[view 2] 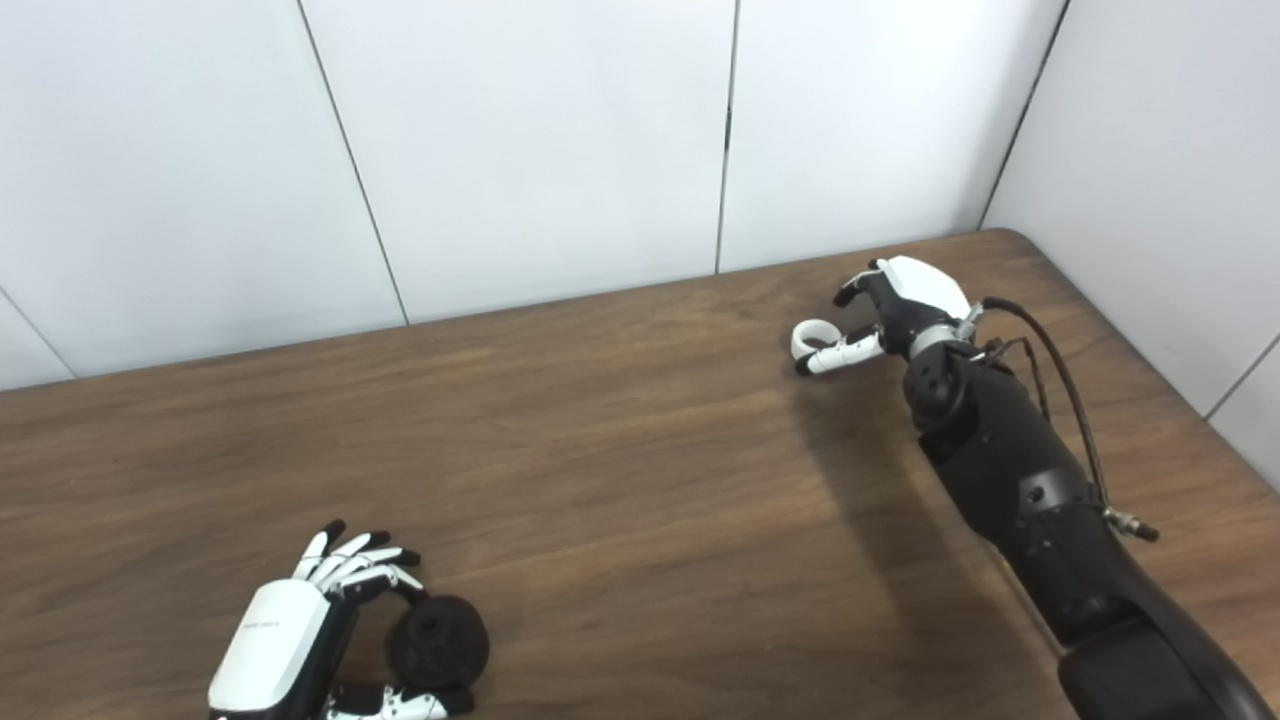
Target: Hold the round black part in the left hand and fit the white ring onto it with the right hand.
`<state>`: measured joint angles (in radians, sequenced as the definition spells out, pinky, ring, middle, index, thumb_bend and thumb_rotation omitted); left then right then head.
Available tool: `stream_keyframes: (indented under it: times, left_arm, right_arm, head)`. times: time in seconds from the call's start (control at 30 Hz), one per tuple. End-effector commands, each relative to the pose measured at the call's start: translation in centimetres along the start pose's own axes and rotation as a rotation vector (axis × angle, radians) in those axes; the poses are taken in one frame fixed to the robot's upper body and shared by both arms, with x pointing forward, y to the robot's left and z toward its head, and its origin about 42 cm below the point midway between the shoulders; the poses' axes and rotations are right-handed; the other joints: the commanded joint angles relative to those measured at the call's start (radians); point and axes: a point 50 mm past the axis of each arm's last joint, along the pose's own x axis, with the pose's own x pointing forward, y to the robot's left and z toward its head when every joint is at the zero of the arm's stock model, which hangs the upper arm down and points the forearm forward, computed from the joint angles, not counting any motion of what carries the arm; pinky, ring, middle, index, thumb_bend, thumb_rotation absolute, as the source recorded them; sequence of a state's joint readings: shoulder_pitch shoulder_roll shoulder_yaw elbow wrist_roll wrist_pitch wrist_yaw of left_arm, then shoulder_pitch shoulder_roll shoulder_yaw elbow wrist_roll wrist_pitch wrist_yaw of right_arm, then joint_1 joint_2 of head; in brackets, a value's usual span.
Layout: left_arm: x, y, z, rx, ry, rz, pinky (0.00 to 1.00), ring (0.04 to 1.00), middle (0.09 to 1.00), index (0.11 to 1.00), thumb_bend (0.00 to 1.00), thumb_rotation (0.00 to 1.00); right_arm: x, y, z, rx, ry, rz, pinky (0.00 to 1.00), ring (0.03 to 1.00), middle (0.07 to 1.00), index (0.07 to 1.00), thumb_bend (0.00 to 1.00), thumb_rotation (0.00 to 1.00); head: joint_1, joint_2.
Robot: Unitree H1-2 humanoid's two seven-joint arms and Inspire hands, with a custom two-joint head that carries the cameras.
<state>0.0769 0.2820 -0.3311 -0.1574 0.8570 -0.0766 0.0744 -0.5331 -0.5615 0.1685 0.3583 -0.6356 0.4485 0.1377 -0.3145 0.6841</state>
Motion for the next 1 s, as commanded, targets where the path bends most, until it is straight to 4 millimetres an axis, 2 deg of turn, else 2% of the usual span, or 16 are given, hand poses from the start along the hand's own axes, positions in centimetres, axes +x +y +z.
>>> stream_keyframes:
  times: [0.0,0.43,0.97]
  left_arm:
    - [-1.4,-0.7,-0.9,0.036,0.049,-0.077,1.00,0.880,0.766,0.483,0.52,0.05]
    - [-1.2,-0.7,-0.7,0.042,0.045,-0.072,1.00,0.880,0.765,0.483,0.52,0.05]
    - [-1.1,-0.7,-0.5,0.046,0.044,-0.071,1.00,0.880,0.764,0.483,0.52,0.05]
  right_arm:
    - [0.8,-2.6,1.6,0.010,-0.038,-0.071,1.00,1.000,0.980,0.735,0.81,0.39]
    - [0.7,-1.6,1.4,0.014,-0.018,-0.060,1.00,1.000,0.967,0.719,0.81,0.40]
    - [0.6,-1.5,1.5,0.016,-0.025,-0.065,1.00,1.000,0.962,0.706,0.80,0.39]
  head:
    - [0.003,0.001]
    - [0.008,0.005]
    - [0.009,0.011]
